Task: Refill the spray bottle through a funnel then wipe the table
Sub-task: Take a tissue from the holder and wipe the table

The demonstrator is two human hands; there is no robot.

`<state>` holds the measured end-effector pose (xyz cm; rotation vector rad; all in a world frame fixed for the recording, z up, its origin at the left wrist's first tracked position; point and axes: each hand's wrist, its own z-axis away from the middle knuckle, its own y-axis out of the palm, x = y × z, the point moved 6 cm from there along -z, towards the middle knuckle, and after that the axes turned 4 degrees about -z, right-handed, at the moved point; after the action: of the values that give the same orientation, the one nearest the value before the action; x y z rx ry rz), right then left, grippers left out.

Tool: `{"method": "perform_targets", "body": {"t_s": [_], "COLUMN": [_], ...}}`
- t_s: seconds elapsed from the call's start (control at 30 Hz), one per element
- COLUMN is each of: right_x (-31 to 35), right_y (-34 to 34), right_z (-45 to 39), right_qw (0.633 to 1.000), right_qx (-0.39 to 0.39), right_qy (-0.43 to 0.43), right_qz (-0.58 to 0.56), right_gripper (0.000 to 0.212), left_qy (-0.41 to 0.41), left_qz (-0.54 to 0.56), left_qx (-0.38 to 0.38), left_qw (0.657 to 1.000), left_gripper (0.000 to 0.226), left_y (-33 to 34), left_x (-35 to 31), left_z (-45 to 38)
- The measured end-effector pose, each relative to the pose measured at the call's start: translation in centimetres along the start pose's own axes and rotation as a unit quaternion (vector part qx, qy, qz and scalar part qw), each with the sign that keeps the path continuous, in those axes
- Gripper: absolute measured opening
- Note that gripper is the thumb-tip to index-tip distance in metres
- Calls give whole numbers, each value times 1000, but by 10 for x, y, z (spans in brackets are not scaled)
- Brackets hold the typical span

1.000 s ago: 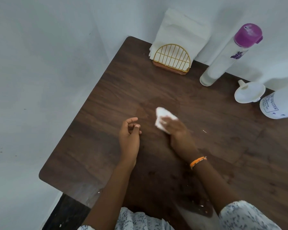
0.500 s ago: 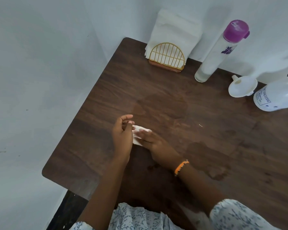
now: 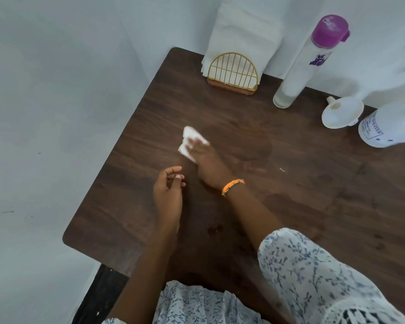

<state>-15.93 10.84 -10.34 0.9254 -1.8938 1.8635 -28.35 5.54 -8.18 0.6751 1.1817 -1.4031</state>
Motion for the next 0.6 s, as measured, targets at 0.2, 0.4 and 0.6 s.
{"method": "perform_targets", "body": {"t_s": [0.2, 0.4, 0.6], "right_x": [10, -77, -75], "right_y": [17, -76, -48], "right_z": [81, 96, 92], "right_qw": [991, 989, 980], "right_qx": [103, -77, -91], "right_qy": [-78, 107, 160], "right_qz": [-22, 62, 79], "right_gripper": [49, 45, 54], "left_qy": [11, 5, 20], "left_qz": [7, -5, -27], "left_qx": [6, 93, 140], "left_qw": [1000, 996, 990], "left_gripper": [21, 22, 30], "left_y": [3, 41, 60], "left_x": [-1, -2, -6], "left_z": [-7, 6, 19]}}
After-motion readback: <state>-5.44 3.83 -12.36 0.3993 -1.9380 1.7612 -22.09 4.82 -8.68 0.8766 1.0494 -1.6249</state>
